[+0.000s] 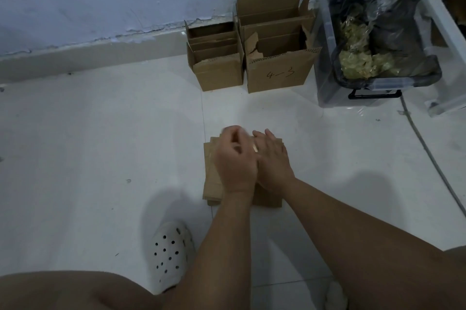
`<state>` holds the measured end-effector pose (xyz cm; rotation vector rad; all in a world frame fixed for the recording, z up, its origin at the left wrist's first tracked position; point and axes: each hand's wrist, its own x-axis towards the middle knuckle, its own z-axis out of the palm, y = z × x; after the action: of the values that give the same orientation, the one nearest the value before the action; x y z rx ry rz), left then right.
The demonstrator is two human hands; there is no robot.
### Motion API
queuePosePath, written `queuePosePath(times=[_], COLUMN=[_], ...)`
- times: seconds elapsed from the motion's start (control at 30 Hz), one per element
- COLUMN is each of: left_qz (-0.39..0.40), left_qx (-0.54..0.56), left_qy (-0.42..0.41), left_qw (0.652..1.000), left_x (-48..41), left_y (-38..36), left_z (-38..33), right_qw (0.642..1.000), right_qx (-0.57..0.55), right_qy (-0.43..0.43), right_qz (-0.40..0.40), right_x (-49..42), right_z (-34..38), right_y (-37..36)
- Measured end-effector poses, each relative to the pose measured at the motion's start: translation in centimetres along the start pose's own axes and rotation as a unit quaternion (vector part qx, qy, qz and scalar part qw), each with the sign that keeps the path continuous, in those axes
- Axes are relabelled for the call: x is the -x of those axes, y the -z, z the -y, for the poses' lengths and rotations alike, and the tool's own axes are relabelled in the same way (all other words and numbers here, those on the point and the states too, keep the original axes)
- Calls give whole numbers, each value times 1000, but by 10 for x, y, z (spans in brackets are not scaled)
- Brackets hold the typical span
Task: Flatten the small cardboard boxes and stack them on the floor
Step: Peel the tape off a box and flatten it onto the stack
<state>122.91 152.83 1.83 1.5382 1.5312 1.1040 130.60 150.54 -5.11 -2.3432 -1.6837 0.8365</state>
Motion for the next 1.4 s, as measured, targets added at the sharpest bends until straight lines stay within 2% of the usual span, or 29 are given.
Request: queuePosePath(times=[0.03, 0.07, 0.13, 0.2, 0.23, 0.3, 0.37, 0.43, 0.5, 0.57, 0.63, 0.73, 0.8, 0.9, 1.0, 1.17, 1.3, 1.37, 1.4], left_qz=[-23, -41, -37, -35, -45, -107, -147, -73, 49, 135, 192, 248, 254, 248, 250, 260, 260, 259, 257], left_qx=[3, -6, -43, -47, -42, 39, 149, 164, 65, -91, -169, -252, -282, -280, -288, -300, -301, -302, -300], left_qy=[32, 24, -31, -50, -27, 99, 240, 298, 259, 137, 41, -5, -9, -5, -4, 3, 2, 2, 0], left_qw=[999, 999, 998, 997, 998, 989, 948, 938, 962, 977, 966, 935, 925, 927, 924, 918, 917, 917, 919], left_x=[-7, -12, -22, -29, -32, -38, -40, -34, -21, -7, 3, 12, 15, 17, 17, 14, 14, 15, 15], left_y=[2, 4, 8, 8, 9, 11, 15, 14, 7, 1, -3, -7, -9, -11, -12, -13, -14, -14, -14], left_z=[2, 7, 11, 7, 7, 9, 18, 29, 38, 45, 51, 59, 63, 63, 64, 64, 64, 65, 66], right_qw=[1000, 1000, 1000, 999, 998, 991, 970, 942, 947, 952, 939, 919, 910, 898, 879, 819, 763, 714, 677], right_qx=[-14, -25, -28, -43, -61, -127, -231, -320, -308, -295, -334, -374, -379, -366, -395, -450, -502, -549, -582], right_qy=[0, 4, -1, 1, 1, -6, -42, -85, -82, -63, -60, -93, -135, -203, -210, -293, -349, -385, -406], right_qz=[0, 6, -5, -12, -17, -38, -55, -56, -40, -52, -64, -76, -103, -137, -161, -204, -209, -203, -195], right_x=[-1, -1, -2, -3, -4, -4, -1, 1, 3, 4, 5, 8, 11, 18, 25, 23, 23, 24, 23], right_z=[-1, -2, -5, -6, -6, -5, -3, -2, 0, 3, 5, 4, -1, -10, -14, -15, -22, -25, -27], right_y=[-1, 0, -1, -1, -1, 0, 2, 5, 7, 9, 10, 8, 5, 2, -1, 8, 9, 8, 9])
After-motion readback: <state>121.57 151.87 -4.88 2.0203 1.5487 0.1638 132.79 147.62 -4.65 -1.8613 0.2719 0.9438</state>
